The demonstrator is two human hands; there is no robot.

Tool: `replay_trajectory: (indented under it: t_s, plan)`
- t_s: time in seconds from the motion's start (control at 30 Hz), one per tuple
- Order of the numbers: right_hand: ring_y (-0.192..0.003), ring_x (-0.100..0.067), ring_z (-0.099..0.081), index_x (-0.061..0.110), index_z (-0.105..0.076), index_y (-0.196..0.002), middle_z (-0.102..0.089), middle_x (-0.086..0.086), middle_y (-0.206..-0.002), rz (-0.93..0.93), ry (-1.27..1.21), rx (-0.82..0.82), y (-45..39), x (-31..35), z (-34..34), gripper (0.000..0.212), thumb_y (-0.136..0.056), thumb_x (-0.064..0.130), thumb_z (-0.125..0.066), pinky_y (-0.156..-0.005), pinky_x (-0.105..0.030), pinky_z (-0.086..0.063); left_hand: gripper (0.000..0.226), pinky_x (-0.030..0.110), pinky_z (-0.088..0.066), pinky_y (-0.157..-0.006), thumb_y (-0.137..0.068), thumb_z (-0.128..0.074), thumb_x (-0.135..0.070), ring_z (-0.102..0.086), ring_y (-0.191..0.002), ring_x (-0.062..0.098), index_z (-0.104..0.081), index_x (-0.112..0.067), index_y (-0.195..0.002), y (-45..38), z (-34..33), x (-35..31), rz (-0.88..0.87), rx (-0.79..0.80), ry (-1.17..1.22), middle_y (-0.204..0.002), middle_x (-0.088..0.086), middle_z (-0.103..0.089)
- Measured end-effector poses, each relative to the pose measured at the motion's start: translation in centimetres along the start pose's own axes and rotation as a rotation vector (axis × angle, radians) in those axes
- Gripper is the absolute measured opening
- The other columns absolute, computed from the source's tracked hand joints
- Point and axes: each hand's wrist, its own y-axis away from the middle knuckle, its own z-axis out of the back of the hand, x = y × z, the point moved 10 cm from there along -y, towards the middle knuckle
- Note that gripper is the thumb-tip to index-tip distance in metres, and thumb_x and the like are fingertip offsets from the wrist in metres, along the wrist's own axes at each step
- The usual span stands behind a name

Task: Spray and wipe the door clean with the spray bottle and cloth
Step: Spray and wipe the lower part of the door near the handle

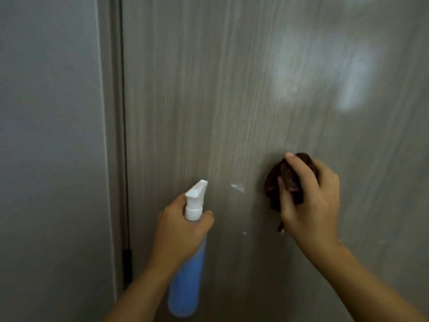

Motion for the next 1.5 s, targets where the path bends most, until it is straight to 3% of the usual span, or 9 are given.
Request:
replay_trajectory:
  t_s: [0.27, 0.4, 0.63, 0.77, 0.97, 1.1, 1.2, 1.33, 1.5]
  plan:
    - [-0.115, -0.035, -0.053, 0.016, -0.061, -0.142, -0.057, -0.014, -0.132, -0.137, -0.198, -0.029, -0.8, -1.8, 0.4, 0.059, -0.087, 0.002, -0.077, -0.101, -0.032, -0.040, 0.034, 0.020, -0.049, -0.057, -0.060, -0.073, -0.052, -0.060, -0.060, -0.001, -0.068, -0.028, -0.083, 0.1, -1.8, -1.6, 0.013, 0.114, -0.093, -0.073, -0.012, -0.071]
    - [-0.104, -0.034, -0.051, 0.017, -0.058, -0.143, -0.056, -0.013, -0.129, -0.003, -0.157, -0.024, -1.4, -2.3, 0.8, 0.060, -0.087, 0.004, -0.077, -0.093, -0.034, -0.043, 0.030, 0.016, -0.050, -0.059, -0.063, -0.078, -0.044, -0.064, -0.064, 0.000, -0.069, -0.026, -0.086, -0.3, -2.2, -2.7, 0.017, 0.079, -0.091, -0.075, -0.012, -0.072]
    - [-0.099, -0.037, -0.048, 0.014, -0.061, -0.140, -0.056, -0.018, -0.127, 0.007, -0.159, -0.065, 0.3, -5.0, 1.5, 0.061, -0.084, -0.001, -0.078, -0.091, -0.031, -0.038, 0.032, 0.034, -0.050, -0.062, -0.069, -0.076, -0.034, -0.059, -0.067, 0.012, -0.068, -0.009, -0.088, 0.5, -2.8, -5.9, 0.021, 0.063, -0.165, -0.075, 0.015, -0.067]
    - [-0.100, -0.035, -0.048, 0.016, -0.060, -0.141, -0.057, -0.017, -0.126, -0.034, -0.188, -0.092, 0.1, -4.6, 1.2, 0.062, -0.084, -0.001, -0.077, -0.091, -0.030, -0.038, 0.043, 0.031, -0.044, -0.059, -0.068, -0.076, -0.038, -0.053, -0.060, 0.012, -0.060, 0.001, -0.077, 1.7, -3.1, -6.4, 0.017, 0.079, -0.166, -0.063, 0.000, -0.056]
    - [-0.098, -0.032, -0.047, 0.018, -0.060, -0.142, -0.057, -0.014, -0.126, -0.006, -0.179, -0.092, 0.1, -4.0, 1.3, 0.065, -0.082, -0.001, -0.077, -0.087, -0.034, -0.043, 0.037, 0.029, -0.050, -0.061, -0.067, -0.077, -0.041, -0.063, -0.066, 0.009, -0.068, -0.012, -0.088, 1.7, -3.7, -6.0, 0.015, 0.107, -0.173, -0.074, 0.008, -0.069]
    - [-0.101, -0.031, -0.047, 0.018, -0.060, -0.142, -0.056, -0.011, -0.128, -0.012, -0.176, -0.060, -0.1, -4.0, 1.5, 0.069, -0.079, -0.001, -0.081, -0.089, -0.033, -0.041, 0.023, 0.018, -0.053, -0.063, -0.080, -0.084, -0.023, -0.071, -0.077, 0.007, -0.067, -0.022, -0.095, 1.8, -2.8, -5.7, -0.023, 0.105, -0.179, -0.085, -0.013, -0.073]
    - [-0.101, -0.031, -0.048, 0.018, -0.061, -0.141, -0.056, -0.009, -0.127, -0.028, -0.170, -0.033, -0.3, -3.6, 1.6, 0.066, -0.081, 0.000, -0.081, -0.091, -0.031, -0.040, 0.022, 0.017, -0.052, -0.062, -0.074, -0.077, -0.029, -0.067, -0.069, 0.005, -0.069, -0.018, -0.092, 1.9, -1.5, -5.7, -0.034, 0.087, -0.140, -0.080, -0.006, -0.072]
    - [-0.103, -0.032, -0.050, 0.019, -0.058, -0.143, -0.056, -0.010, -0.127, 0.000, -0.136, 0.021, -0.5, -2.2, 1.3, 0.065, -0.084, 0.003, -0.080, -0.089, -0.034, -0.045, 0.019, 0.012, -0.046, -0.058, -0.079, -0.083, -0.012, -0.061, -0.061, -0.002, -0.067, -0.019, -0.084, 1.6, -0.1, -5.0, -0.041, 0.070, -0.077, -0.068, -0.015, -0.068]
    - [-0.112, -0.030, -0.053, 0.028, -0.037, -0.155, -0.046, -0.012, -0.131, -0.027, -0.170, 0.029, -1.2, -1.0, 0.5, 0.086, -0.085, 0.002, -0.080, -0.089, -0.036, -0.048, 0.022, 0.023, -0.048, -0.056, -0.077, -0.082, -0.023, -0.059, -0.058, 0.006, -0.066, -0.008, -0.084, 1.9, 0.4, -2.6, -0.008, 0.074, -0.034, -0.068, 0.005, -0.065]
